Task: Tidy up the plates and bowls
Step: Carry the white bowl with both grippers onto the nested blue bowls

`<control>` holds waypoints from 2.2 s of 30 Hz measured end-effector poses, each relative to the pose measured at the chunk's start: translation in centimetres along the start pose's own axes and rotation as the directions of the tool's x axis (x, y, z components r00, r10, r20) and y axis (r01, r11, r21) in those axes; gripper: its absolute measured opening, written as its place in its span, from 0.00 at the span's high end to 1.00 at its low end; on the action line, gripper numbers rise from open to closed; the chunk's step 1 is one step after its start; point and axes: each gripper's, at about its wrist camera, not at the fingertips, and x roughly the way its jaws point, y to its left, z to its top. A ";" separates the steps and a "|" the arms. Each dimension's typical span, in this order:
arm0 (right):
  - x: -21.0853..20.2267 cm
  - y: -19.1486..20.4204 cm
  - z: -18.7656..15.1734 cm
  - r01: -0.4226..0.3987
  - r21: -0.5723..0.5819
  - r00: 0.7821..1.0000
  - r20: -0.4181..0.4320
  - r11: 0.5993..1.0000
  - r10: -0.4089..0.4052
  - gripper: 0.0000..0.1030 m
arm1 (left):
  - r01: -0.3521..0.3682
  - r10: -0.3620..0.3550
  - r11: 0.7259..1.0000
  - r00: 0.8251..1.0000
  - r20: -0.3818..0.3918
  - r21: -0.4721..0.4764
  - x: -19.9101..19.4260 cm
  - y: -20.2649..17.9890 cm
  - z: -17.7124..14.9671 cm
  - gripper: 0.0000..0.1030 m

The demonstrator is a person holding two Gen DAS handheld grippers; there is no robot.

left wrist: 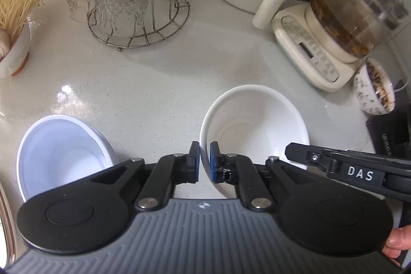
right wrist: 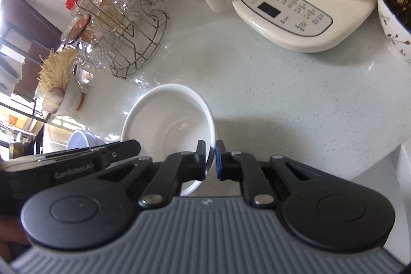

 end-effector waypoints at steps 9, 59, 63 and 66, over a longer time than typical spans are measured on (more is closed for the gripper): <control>-2.6 2.0 1.0 -0.006 -0.026 0.999 0.033 1.000 0.007 0.90 | 0.049 -0.048 0.999 0.996 0.069 -0.014 -4.3 0.5 0.4 0.91; 1.4 19.1 -0.8 -0.134 -0.375 0.991 -0.047 0.917 0.125 0.88 | 0.104 0.002 0.923 0.961 0.276 -0.369 -13.2 18.1 -5.9 0.91; 2.7 19.3 -1.4 -0.129 -0.382 0.990 -0.097 0.915 0.099 0.87 | 0.075 0.019 0.918 0.973 0.232 -0.391 -12.0 18.7 -6.5 0.91; 3.5 19.3 -1.7 -0.115 -0.381 0.990 -0.122 0.918 0.074 0.87 | 0.061 0.024 0.914 0.979 0.204 -0.400 -11.2 18.6 -6.9 0.91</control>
